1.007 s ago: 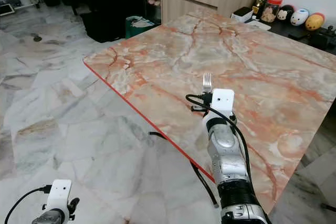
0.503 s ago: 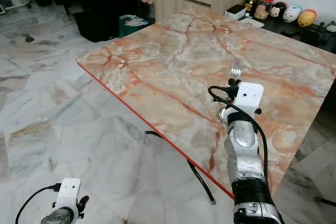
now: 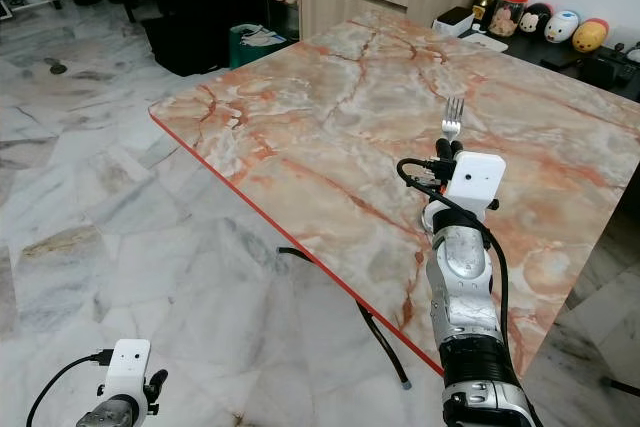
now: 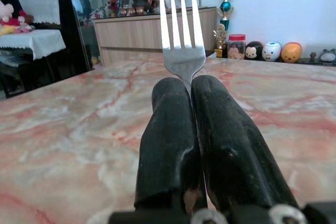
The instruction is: Setting the table
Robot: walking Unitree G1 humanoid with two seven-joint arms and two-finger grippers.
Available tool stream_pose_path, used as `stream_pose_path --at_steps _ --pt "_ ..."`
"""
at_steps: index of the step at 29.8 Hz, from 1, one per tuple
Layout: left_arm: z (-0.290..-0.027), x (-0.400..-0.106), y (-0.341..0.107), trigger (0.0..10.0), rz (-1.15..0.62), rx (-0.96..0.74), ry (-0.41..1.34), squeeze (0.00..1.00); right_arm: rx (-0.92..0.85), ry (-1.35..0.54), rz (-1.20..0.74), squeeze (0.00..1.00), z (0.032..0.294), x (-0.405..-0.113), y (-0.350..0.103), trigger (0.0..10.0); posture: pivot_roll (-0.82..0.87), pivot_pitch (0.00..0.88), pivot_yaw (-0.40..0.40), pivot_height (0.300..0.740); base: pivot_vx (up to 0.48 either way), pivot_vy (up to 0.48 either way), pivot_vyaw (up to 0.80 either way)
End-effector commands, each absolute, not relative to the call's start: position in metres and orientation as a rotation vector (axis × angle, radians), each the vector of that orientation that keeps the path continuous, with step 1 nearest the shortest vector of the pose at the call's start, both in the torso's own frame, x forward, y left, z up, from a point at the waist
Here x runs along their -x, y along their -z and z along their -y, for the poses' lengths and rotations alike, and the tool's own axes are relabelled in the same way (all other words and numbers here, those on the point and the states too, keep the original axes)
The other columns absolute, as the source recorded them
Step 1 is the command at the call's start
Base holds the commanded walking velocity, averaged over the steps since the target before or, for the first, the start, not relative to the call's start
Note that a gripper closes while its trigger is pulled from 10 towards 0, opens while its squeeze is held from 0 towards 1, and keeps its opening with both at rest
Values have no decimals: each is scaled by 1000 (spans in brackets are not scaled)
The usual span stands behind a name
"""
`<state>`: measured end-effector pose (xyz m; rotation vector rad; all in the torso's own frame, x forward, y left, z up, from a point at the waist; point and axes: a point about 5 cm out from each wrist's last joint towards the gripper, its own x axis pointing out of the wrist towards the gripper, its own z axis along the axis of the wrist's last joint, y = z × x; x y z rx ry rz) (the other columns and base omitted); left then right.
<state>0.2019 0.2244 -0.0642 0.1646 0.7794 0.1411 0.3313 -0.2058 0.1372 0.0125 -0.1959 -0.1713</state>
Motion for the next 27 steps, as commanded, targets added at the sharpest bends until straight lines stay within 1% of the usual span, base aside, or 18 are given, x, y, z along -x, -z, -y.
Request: stream_pose_path --at_steps 1,3,9,13,18,22,27 --pt "-227 -201 64 10000 -776 -185 -139 0 -17 175 205 0 205 -327 -135 10000 38 0 -49 740 0 0 0" --pt "-230 -200 63 10000 -749 -187 -150 0 14 156 193 0 202 -318 -127 10000 62 0 -67 740 0 0 0" --pt "-230 -197 63 10000 -729 -175 -170 0 26 136 177 0 201 -320 -124 10000 87 0 -96 740 0 0 0" --pt "-224 -198 63 10000 -723 -173 -149 0 24 129 202 0 196 -324 -132 10000 54 0 -76 740 0 0 0" --pt "-221 -200 64 10000 -734 -182 -128 0 16 155 226 0 197 -321 -136 10000 15 0 -43 740 0 0 0" --pt "-217 -206 61 10000 -728 -186 -110 0 26 192 245 0 206 -318 -140 10000 3 0 -39 740 0 0 0" --pt "-214 -210 60 10000 -715 -189 -96 0 31 199 255 0 209 -319 -143 10000 7 0 -50 740 0 0 0"
